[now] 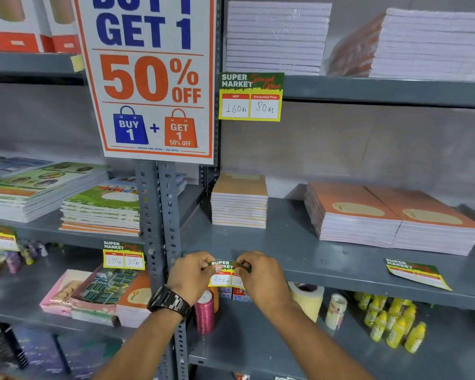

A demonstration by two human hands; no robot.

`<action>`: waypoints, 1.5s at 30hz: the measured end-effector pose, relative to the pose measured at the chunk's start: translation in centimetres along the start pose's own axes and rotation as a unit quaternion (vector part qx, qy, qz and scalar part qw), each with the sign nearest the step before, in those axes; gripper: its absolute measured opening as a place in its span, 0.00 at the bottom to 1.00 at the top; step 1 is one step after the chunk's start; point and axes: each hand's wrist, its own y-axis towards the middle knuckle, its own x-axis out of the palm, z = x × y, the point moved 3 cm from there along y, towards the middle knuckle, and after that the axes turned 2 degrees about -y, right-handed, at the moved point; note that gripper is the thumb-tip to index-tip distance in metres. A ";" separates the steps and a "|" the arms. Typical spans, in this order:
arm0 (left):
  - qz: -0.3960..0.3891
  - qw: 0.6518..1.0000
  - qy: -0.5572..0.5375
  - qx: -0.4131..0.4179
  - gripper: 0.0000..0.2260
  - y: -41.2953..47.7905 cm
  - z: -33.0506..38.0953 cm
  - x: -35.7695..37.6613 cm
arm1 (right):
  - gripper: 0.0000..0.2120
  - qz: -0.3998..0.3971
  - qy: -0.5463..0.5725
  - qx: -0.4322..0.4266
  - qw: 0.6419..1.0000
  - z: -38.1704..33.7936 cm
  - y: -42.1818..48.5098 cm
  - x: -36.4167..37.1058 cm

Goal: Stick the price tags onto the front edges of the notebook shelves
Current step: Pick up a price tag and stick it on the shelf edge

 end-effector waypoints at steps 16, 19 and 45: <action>0.029 0.986 0.137 0.095 0.08 0.2 1.4 0.1 | 0.08 0.010 -0.090 -0.037 0.995 -0.2 0.2 -1.0; 0.047 0.984 0.134 0.109 0.09 0.2 1.6 -0.2 | 0.07 0.018 -0.096 -0.044 0.994 -0.2 0.5 -1.2; 0.009 0.921 0.277 0.275 0.44 -3.5 -1.7 11.4 | 0.09 -0.034 0.000 -0.082 0.996 2.4 0.6 -1.8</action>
